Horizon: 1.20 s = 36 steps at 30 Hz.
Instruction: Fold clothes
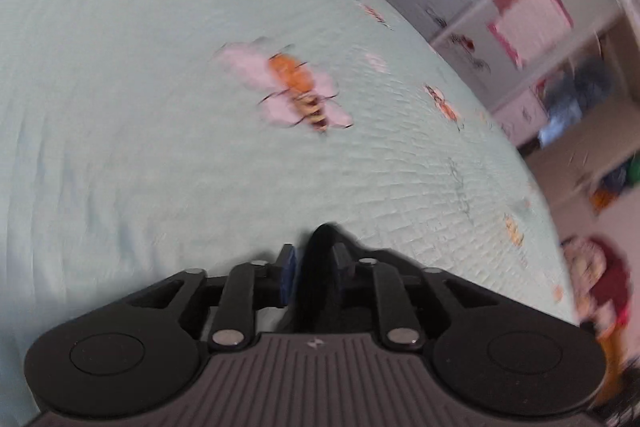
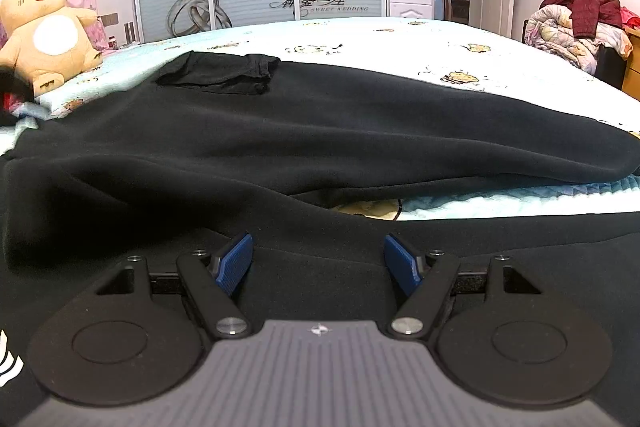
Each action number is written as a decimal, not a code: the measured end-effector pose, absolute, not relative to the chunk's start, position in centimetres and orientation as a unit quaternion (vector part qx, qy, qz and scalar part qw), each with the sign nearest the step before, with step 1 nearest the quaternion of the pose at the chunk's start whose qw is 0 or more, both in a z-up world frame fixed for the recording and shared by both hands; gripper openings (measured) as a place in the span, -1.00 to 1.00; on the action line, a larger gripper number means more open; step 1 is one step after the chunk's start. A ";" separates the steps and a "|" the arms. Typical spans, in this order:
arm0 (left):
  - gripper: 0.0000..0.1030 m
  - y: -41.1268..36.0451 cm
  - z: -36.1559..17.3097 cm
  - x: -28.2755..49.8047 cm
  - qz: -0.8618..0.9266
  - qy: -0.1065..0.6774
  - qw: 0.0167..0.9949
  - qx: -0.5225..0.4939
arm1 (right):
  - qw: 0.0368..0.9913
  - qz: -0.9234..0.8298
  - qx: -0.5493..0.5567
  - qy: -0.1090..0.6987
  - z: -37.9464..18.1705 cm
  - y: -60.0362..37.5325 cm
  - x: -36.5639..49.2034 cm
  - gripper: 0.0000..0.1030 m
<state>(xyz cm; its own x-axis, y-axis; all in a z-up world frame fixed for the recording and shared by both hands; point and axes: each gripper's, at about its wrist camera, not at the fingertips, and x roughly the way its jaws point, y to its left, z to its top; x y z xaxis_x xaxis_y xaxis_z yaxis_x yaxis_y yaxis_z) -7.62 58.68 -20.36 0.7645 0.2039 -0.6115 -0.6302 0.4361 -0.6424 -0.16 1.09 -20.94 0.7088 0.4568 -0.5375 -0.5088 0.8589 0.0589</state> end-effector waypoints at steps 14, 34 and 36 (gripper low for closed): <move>0.39 44.8 -17.0 -7.0 0.197 0.198 0.876 -0.393 | 0.930 0.321 0.000 0.176 -13.2 2.7 0.4 0.04; 0.45 42.5 -19.1 -7.4 0.203 0.197 0.897 -0.340 | 0.901 0.345 -0.022 0.263 -15.6 21.6 17.1 -0.34; 0.47 42.4 -19.0 -7.6 0.211 0.202 0.894 -0.339 | 0.876 0.380 -0.047 0.293 -16.4 22.5 15.1 -0.22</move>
